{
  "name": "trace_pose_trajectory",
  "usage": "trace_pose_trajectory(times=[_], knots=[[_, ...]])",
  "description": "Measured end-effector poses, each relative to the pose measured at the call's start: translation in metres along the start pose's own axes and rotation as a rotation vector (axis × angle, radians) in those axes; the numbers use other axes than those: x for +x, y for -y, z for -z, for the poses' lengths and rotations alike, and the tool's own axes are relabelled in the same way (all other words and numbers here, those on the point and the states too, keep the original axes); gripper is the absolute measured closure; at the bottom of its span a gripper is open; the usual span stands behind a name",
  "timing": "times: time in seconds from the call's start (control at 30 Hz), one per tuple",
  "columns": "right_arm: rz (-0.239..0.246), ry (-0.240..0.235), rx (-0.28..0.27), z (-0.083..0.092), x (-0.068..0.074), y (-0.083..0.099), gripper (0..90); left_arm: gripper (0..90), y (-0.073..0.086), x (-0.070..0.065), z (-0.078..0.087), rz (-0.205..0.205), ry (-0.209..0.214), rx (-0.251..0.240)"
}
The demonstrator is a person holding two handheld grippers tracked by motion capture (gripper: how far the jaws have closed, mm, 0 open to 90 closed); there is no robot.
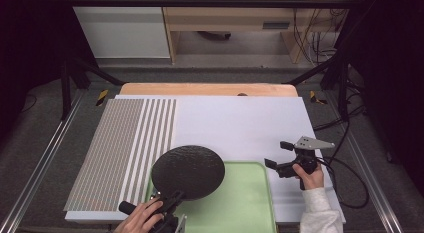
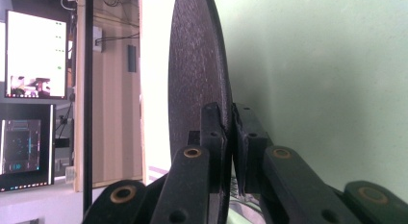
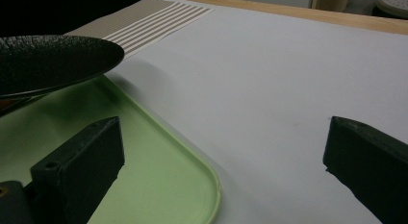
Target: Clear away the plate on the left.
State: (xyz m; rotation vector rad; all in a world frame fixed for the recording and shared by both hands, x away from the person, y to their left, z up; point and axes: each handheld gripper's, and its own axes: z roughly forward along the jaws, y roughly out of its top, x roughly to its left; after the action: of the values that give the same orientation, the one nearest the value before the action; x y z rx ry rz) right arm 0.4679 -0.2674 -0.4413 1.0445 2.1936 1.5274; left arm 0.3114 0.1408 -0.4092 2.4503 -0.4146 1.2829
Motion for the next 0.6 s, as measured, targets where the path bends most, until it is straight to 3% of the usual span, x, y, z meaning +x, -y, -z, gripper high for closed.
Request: trace_pose_trajectory(times=[0.6], knots=[[0.000, 0.000, -0.002, 0.000, 0.000, 0.000, 1.1, 84.0, -0.023, -0.008, 0.002, -0.006, 0.034, -0.057]])
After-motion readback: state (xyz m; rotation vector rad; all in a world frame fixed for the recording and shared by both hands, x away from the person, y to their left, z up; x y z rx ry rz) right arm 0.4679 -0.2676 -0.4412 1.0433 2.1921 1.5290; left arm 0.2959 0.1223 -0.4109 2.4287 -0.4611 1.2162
